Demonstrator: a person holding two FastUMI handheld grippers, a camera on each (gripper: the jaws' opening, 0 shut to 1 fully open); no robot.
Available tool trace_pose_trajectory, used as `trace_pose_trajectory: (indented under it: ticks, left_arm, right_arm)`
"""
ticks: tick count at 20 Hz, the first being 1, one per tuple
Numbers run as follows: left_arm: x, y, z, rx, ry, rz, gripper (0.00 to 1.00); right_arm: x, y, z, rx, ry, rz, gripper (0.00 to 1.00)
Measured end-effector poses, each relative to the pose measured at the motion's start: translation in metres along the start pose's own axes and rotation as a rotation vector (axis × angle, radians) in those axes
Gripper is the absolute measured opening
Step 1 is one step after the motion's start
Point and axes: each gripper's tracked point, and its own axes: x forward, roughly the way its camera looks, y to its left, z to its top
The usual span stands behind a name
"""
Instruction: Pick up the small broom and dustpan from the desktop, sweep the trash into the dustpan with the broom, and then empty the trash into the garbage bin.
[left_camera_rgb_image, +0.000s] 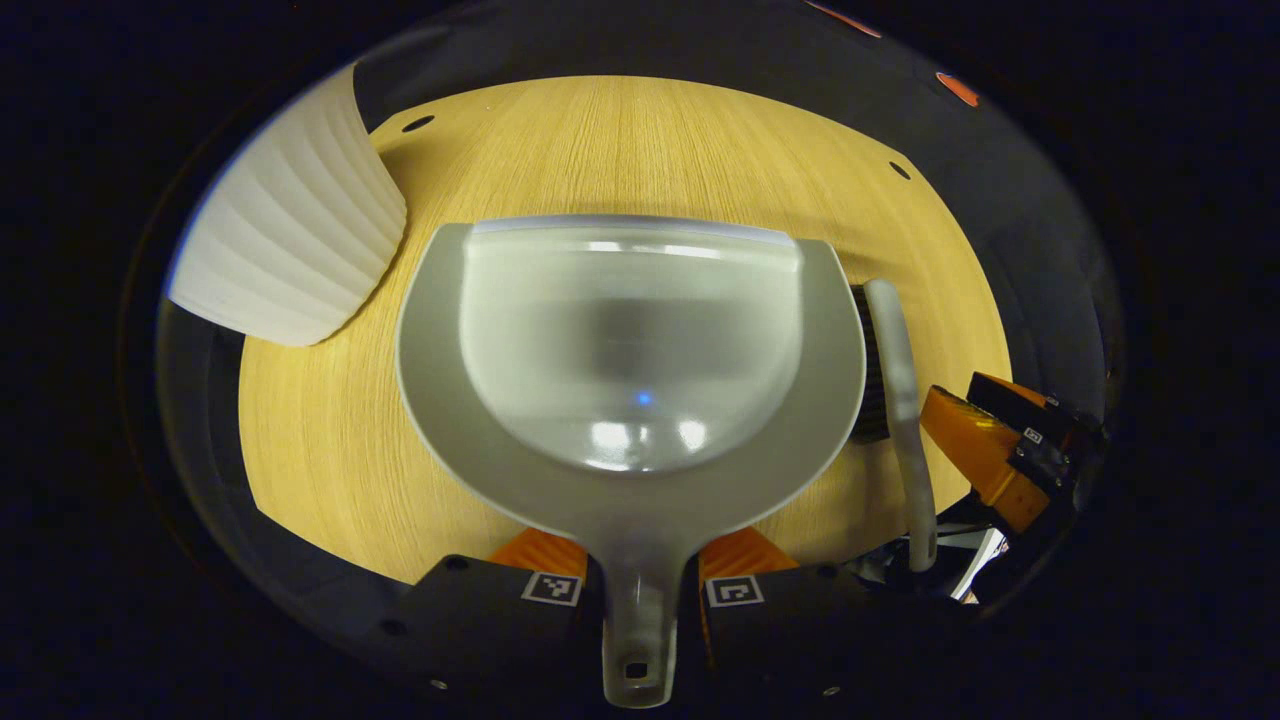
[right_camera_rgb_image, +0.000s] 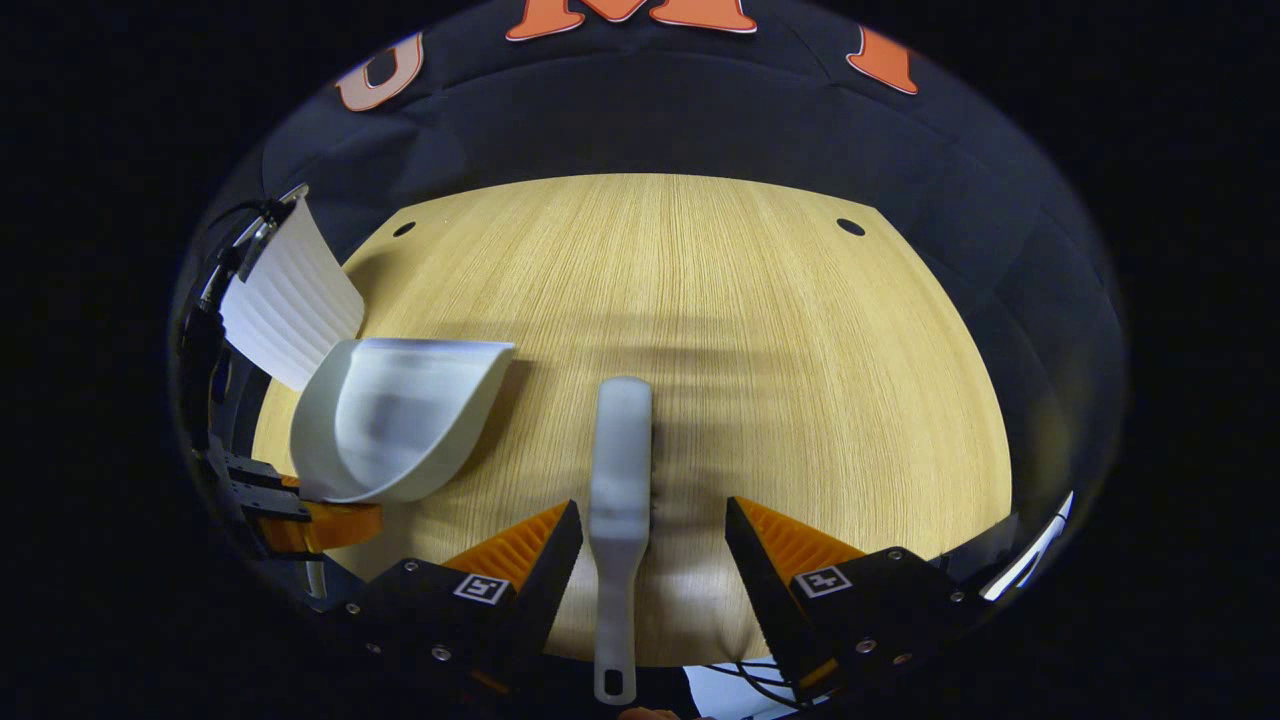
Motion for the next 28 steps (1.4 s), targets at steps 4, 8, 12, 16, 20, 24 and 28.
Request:
trace_pose_trajectory:
  ticks: [4,8,12,16,20,24,28]
  left_arm:
    - [0.013,0.000,-0.007,-0.016,0.024,0.009,0.31]
    - [0.028,0.001,-0.016,-0.013,0.065,0.027,0.30]
    - [0.030,-0.004,-0.021,-0.029,0.078,0.033,0.31]
    - [0.028,-0.004,-0.022,-0.021,0.088,0.018,0.36]
    - [0.022,-0.003,-0.020,-0.022,0.083,0.024,0.59]
    - [-0.002,-0.006,-0.019,-0.008,0.085,0.017,0.70]
    - [-0.026,0.002,-0.004,0.025,-0.013,0.039,0.70]
  right_arm:
    - [0.001,0.000,-0.003,-0.003,0.011,0.007,0.88]
    - [0.001,0.000,-0.004,-0.005,0.024,0.009,0.88]
    - [0.002,0.001,-0.004,-0.008,0.034,0.011,0.88]
    - [0.001,0.001,-0.003,-0.007,0.042,0.013,0.88]
    - [0.004,0.000,-0.004,-0.002,0.041,0.016,0.88]
    - [0.008,-0.006,-0.004,0.003,0.032,0.013,0.90]
    - [-0.022,-0.014,0.020,0.014,-0.042,-0.015,0.95]
